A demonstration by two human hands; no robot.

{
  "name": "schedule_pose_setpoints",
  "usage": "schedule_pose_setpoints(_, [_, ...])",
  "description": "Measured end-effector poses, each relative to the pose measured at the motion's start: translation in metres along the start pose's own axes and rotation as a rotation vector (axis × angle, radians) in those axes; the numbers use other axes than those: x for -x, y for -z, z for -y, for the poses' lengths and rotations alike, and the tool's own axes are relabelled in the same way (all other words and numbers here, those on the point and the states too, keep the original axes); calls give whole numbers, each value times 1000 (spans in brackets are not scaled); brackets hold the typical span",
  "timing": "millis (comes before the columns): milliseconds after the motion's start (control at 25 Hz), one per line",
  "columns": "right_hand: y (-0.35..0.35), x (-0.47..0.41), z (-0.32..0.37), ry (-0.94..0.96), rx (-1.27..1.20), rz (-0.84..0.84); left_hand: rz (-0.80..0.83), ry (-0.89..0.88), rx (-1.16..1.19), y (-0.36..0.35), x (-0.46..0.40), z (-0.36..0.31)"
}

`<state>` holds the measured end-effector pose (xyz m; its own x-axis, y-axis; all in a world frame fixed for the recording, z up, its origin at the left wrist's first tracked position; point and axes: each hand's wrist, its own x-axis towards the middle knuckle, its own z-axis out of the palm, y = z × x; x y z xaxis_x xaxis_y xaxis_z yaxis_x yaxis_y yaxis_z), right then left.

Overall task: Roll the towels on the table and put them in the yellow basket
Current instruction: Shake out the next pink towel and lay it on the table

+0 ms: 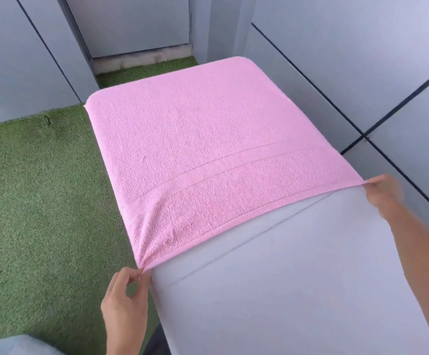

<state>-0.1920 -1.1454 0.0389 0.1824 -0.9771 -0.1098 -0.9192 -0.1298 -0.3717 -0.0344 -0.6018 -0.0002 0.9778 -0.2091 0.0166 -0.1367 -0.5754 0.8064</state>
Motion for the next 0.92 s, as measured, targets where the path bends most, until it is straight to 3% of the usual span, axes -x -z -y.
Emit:
schedule_pose_setpoints(560, [65,89,-299,51,-245,6,-80,137,-35,-8,339,-15])
schedule_pose_setpoints(720, [87,118,-352,50,-357,12,-73,177,-38,-6,422,-16])
schedule_pose_setpoints(920, [111,139,-436,48,-303,53,-117,239,20,-8,515,-27])
